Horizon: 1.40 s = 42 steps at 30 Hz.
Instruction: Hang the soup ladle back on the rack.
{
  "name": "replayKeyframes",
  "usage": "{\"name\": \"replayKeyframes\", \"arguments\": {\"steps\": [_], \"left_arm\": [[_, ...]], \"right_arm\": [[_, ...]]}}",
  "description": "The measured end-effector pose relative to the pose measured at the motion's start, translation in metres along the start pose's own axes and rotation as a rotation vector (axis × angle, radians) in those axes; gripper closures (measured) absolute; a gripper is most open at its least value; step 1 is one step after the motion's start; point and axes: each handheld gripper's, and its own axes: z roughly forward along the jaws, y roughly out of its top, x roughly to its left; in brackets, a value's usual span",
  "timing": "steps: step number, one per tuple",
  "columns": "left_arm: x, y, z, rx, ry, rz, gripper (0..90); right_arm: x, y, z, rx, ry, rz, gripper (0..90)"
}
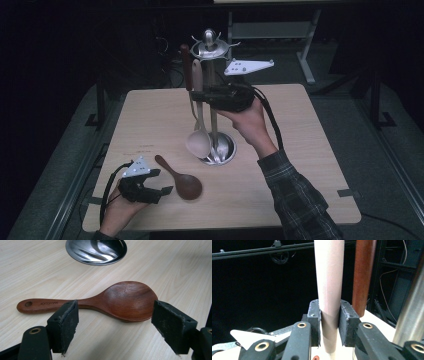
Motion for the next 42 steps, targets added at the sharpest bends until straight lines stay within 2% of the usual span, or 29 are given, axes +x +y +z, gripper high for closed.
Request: {"name": "replayKeyframes", "arguments": {"steps": [11, 22, 25, 35, 42], "left_arm": [[0.001, 0.000, 0.000, 0.001, 0.001, -0.001, 21.5], [0.001, -0.001, 0.000, 0.006, 0.003, 0.003, 21.5], [0.001, -0.001, 0.000, 0.006, 0.003, 0.002, 21.5], [0.002, -0.002, 0.002, 0.009, 0.005, 0.000, 21.7], [0.003, -0.002, 0.002, 0.015, 0.007, 0.005, 21.7]], "right_arm": [[-0.009, -0.005, -0.002, -0.015, -0.029, 0.022, 71.3], [-0.009, -0.010, -0.011, -0.011, -0.052, 0.002, 62.8], [-0.008, -0.015, -0.018, -0.003, -0.059, -0.005, 58.7], [-0.006, -0.034, -0.038, 0.031, -0.105, -0.034, 53.9], [-0.011, -0.048, -0.047, 0.048, -0.140, -0.028, 51.8]]}}
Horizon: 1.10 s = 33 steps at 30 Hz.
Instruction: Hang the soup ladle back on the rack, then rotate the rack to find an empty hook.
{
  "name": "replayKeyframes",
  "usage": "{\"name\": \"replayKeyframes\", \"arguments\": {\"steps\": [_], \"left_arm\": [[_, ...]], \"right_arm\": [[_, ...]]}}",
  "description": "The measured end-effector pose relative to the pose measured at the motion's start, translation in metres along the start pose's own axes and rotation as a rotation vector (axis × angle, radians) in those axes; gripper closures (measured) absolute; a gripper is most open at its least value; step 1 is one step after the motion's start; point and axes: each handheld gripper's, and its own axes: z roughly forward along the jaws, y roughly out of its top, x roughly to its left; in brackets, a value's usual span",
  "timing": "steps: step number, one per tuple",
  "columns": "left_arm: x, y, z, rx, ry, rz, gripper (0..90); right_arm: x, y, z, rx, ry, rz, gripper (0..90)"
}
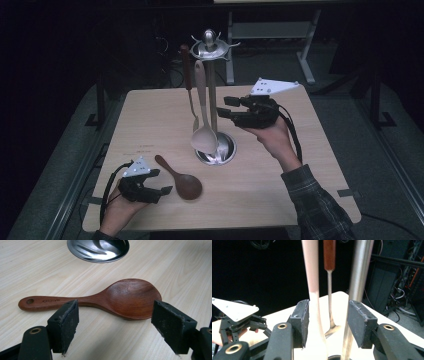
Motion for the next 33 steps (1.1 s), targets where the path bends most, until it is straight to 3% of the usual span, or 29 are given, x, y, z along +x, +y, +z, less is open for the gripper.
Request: {"name": "replayKeyframes", "arguments": {"steps": [10, 20, 23, 28, 30, 33], "left_arm": [[0.000, 0.000, 0.000, 0.011, 0.003, 0.003, 21.8], [0.001, 0.008, -0.006, 0.001, -0.010, -0.007, 23.4], [0.002, 0.018, -0.010, 0.000, -0.037, -0.023, 24.4], [0.006, 0.041, -0.021, -0.023, -0.060, -0.009, 31.8], [0.009, 0.055, -0.027, -0.038, -0.069, -0.005, 33.8], [0.015, 0.084, -0.038, -0.067, -0.088, 0.015, 44.6]], "right_arm": [[-0.019, -0.020, 0.000, 0.020, -0.051, 0.050, 51.8], [-0.036, -0.046, 0.030, 0.088, -0.065, 0.060, 51.8], [-0.038, -0.052, 0.042, 0.112, -0.062, 0.059, 51.0], [-0.041, -0.058, 0.060, 0.125, -0.050, 0.075, 51.4], [-0.041, -0.059, 0.063, 0.127, -0.051, 0.074, 51.5], [-0.040, -0.060, 0.072, 0.126, -0.046, 0.069, 53.0]]}}
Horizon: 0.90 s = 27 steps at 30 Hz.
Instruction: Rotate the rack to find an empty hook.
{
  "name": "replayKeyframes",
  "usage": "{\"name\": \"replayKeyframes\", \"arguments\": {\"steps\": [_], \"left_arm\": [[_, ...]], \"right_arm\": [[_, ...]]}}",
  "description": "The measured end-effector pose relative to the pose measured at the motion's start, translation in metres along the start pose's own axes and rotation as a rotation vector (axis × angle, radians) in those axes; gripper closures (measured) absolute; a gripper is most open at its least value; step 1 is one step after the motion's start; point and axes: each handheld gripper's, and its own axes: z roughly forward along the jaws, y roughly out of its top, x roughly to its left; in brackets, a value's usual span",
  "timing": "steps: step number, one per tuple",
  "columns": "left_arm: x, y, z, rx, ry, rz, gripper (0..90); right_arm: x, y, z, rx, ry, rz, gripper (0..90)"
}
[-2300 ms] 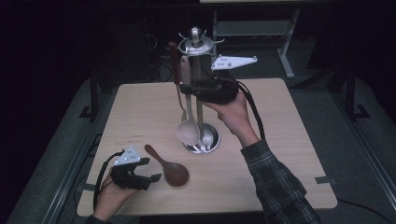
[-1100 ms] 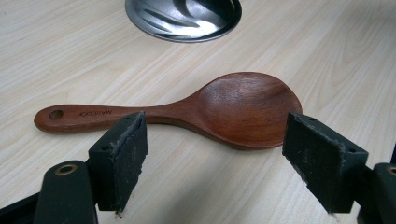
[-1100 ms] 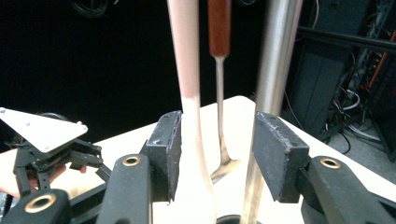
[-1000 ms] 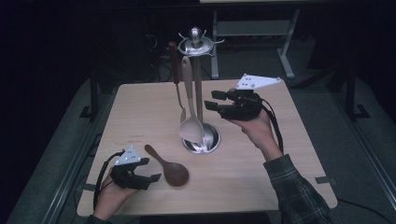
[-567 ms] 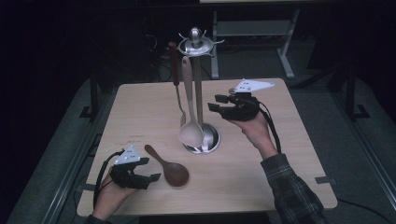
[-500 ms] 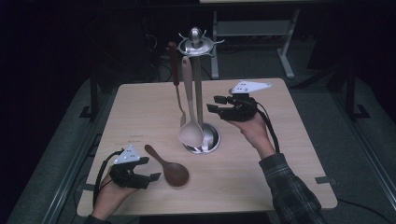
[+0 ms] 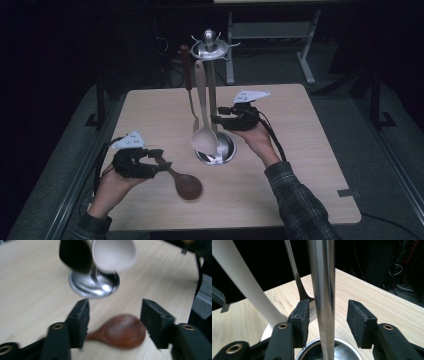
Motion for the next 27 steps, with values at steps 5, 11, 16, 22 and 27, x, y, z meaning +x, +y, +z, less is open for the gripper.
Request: {"name": "replayKeyframes", "arguments": {"steps": [5, 11, 16, 22, 27], "left_arm": [[0.006, 0.031, -0.008, -0.024, -0.026, 0.020, 65.6], [0.009, 0.087, -0.024, -0.069, -0.041, 0.078, 88.8], [0.005, 0.123, -0.034, -0.110, -0.026, 0.121, 89.8], [0.001, 0.158, -0.043, -0.159, -0.013, 0.165, 89.8], [-0.001, 0.178, -0.045, -0.182, -0.004, 0.188, 89.8]], "right_arm": [[0.003, 0.002, 0.008, 0.015, 0.004, -0.008, 55.8], [0.004, 0.008, 0.019, 0.031, 0.009, -0.027, 64.3], [0.002, 0.007, 0.020, 0.030, 0.006, -0.015, 70.1], [0.005, 0.008, 0.019, 0.040, -0.004, -0.045, 71.1], [0.007, 0.008, 0.017, 0.048, -0.004, -0.057, 71.3]]}}
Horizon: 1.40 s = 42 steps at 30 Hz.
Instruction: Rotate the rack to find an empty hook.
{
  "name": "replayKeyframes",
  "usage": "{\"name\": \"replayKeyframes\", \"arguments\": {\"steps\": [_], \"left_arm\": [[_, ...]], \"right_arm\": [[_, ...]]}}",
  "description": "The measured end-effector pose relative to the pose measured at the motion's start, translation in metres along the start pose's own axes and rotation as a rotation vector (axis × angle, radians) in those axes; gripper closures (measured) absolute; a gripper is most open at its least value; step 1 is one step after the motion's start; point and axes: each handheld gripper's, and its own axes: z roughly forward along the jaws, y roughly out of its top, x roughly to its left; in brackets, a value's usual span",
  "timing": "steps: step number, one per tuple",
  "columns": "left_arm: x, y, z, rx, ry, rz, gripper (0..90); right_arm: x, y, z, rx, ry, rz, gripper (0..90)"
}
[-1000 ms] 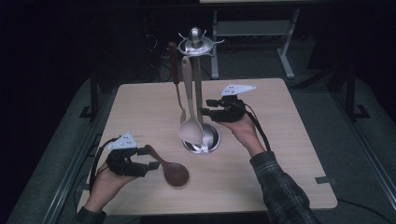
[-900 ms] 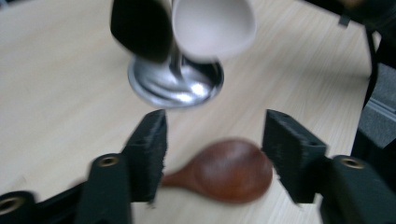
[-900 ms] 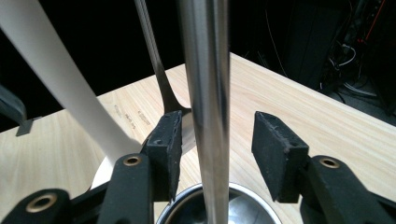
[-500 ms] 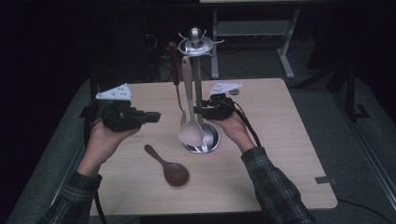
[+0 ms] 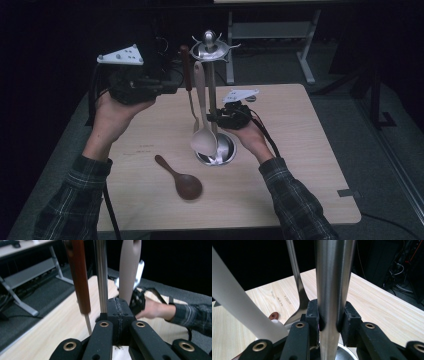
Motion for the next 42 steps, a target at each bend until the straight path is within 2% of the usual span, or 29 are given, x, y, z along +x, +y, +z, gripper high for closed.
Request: {"name": "replayKeyframes", "arguments": {"steps": [7, 11, 27, 32, 37, 42], "left_arm": [[0.003, 0.027, 0.000, -0.024, 0.018, 0.025, 89.8], [0.006, 0.035, 0.002, -0.023, 0.030, 0.031, 89.8], [0.020, 0.040, 0.012, -0.016, 0.071, 0.027, 89.9], [0.026, 0.042, 0.017, -0.017, 0.074, 0.019, 89.9], [0.031, 0.042, 0.024, -0.016, 0.062, -0.008, 89.9], [0.030, 0.041, 0.025, -0.018, 0.061, -0.017, 89.9]], "right_arm": [[0.002, 0.000, -0.002, 0.008, 0.008, -0.018, 71.7], [0.005, 0.000, -0.003, 0.014, 0.014, -0.031, 71.9], [0.007, -0.001, -0.004, 0.015, 0.023, -0.045, 72.1], [0.007, -0.002, -0.006, 0.009, 0.026, -0.047, 72.1], [0.008, -0.003, -0.008, 0.010, 0.033, -0.050, 72.2], [0.009, -0.004, -0.009, 0.007, 0.034, -0.050, 72.1]]}}
